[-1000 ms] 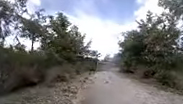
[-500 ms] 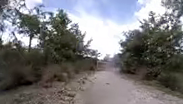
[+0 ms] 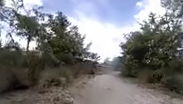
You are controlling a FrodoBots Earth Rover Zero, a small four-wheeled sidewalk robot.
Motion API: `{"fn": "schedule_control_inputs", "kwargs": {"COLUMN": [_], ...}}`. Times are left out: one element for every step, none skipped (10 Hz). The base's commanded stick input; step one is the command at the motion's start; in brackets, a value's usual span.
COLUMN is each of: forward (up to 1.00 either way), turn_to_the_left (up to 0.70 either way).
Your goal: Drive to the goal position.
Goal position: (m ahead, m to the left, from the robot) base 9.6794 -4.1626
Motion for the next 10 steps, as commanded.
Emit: {"fn": "schedule_control_inputs", "kwargs": {"forward": [0.45, 0.45, 0.45, 0.45, 0.45, 0.45, 0.45, 0.45, 0.45, 0.45], "turn_to_the_left": [-0.04, 0.00, 0.00, 0.00, 0.00, 0.00, 0.00, 0.00, 0.00, 0.00]}}
